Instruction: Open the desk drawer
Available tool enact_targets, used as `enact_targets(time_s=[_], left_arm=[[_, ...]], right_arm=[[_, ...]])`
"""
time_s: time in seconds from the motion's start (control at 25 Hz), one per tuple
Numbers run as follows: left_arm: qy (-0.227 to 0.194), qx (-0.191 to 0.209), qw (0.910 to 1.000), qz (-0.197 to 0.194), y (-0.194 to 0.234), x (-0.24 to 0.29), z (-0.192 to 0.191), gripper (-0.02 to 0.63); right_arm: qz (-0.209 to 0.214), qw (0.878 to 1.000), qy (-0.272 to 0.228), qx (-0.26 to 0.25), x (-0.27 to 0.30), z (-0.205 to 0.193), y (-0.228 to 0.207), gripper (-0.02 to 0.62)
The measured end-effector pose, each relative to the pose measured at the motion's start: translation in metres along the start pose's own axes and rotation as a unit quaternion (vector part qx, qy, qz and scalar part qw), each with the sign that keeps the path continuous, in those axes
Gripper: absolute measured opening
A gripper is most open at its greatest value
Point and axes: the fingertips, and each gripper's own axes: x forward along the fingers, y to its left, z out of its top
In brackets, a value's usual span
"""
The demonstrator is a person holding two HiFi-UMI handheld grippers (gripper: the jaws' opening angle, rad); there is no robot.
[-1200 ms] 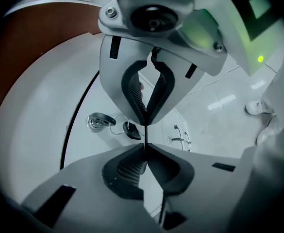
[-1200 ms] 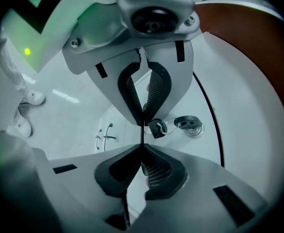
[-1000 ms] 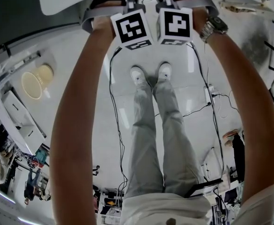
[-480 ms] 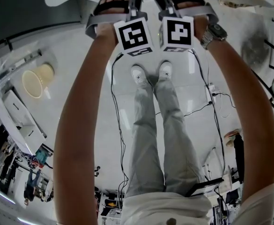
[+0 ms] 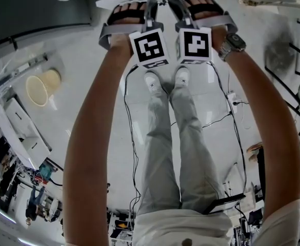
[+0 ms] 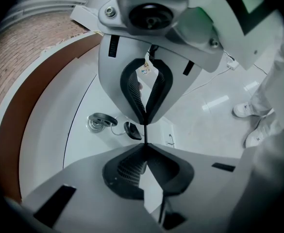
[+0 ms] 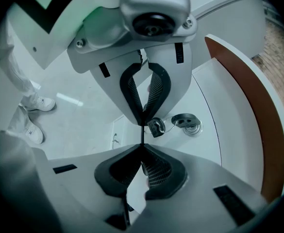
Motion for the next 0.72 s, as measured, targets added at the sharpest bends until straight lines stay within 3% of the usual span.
enact_targets(time_s=[0.36, 0.52, 0.56, 0.64, 0.72], left_arm=[[-0.001, -0.019, 0.9998, -0.005, -0.001, -0.002, 0.0, 0.023], [-0.01, -0.08, 0.9967, -0.012, -0.002, -0.001, 0.003, 0.045], [-0.016, -0.101, 0.9946, -0.018, -0.005, -0.001, 0.005, 0.082], [-0.028, -0.136, 0.99, -0.024, -0.01, -0.003, 0.008, 0.168], [-0.04, -0.17, 0.9846, -0.007, -0.009, -0.008, 0.009, 0.184]], right_arm=[[0.001, 1.0, -0.006, 0.011, -0.002, 0.001, 0.001, 0.037], [0.007, 0.999, -0.016, 0.046, -0.002, -0.001, 0.002, 0.038], [0.017, 0.998, -0.019, 0.059, -0.003, -0.001, 0.005, 0.041], [0.044, 0.995, -0.021, 0.087, -0.004, -0.001, 0.013, 0.148], [0.053, 0.991, -0.03, 0.117, -0.009, 0.0, 0.017, 0.179]])
